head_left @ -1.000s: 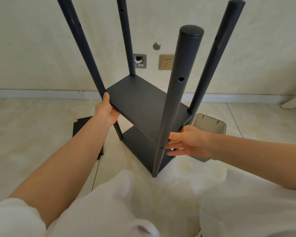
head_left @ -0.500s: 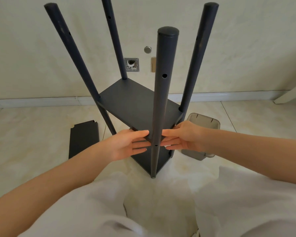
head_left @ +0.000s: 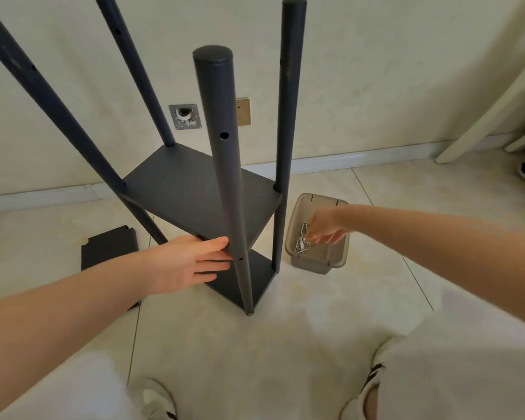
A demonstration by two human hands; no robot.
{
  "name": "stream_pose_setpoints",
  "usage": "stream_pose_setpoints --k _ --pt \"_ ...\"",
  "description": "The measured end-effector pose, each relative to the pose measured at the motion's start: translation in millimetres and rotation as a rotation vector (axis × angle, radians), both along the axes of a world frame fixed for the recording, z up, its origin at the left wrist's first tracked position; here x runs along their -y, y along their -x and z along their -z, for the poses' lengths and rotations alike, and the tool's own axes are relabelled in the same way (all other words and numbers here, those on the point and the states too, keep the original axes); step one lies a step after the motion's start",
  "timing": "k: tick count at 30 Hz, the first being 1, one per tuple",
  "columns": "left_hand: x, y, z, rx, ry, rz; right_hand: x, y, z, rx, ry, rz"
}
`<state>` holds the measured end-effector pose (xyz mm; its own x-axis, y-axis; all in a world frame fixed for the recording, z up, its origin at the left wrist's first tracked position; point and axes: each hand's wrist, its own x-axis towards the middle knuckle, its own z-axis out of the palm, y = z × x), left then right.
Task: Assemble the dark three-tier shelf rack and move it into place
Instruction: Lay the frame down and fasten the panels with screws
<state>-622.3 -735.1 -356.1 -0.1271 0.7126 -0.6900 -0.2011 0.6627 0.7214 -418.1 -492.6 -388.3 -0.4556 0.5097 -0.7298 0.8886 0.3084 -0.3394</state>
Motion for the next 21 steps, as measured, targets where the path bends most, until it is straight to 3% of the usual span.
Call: stream_pose_setpoints --k 4,7,13,17,21 --pt "3 -12 16 0.107 -0.132 -0.198 2 3 46 0.093 -0.237 -0.187" --pt "4 -26 24 0.155 -0.186 -0.324 7 -2 83 0.052 -0.263 -0.162" --pt "5 -65 33 0.041 -0.203 -0.483 24 -19 118 -0.04 -0.309 -0.216" --pt "4 -79 33 0.022 -0.222 -0.553 43 -31 121 0.019 -0.456 -0.318" --pt "7 -87 33 0.012 -0.266 -0.553 64 -41 121 0.053 -0.429 -0.377"
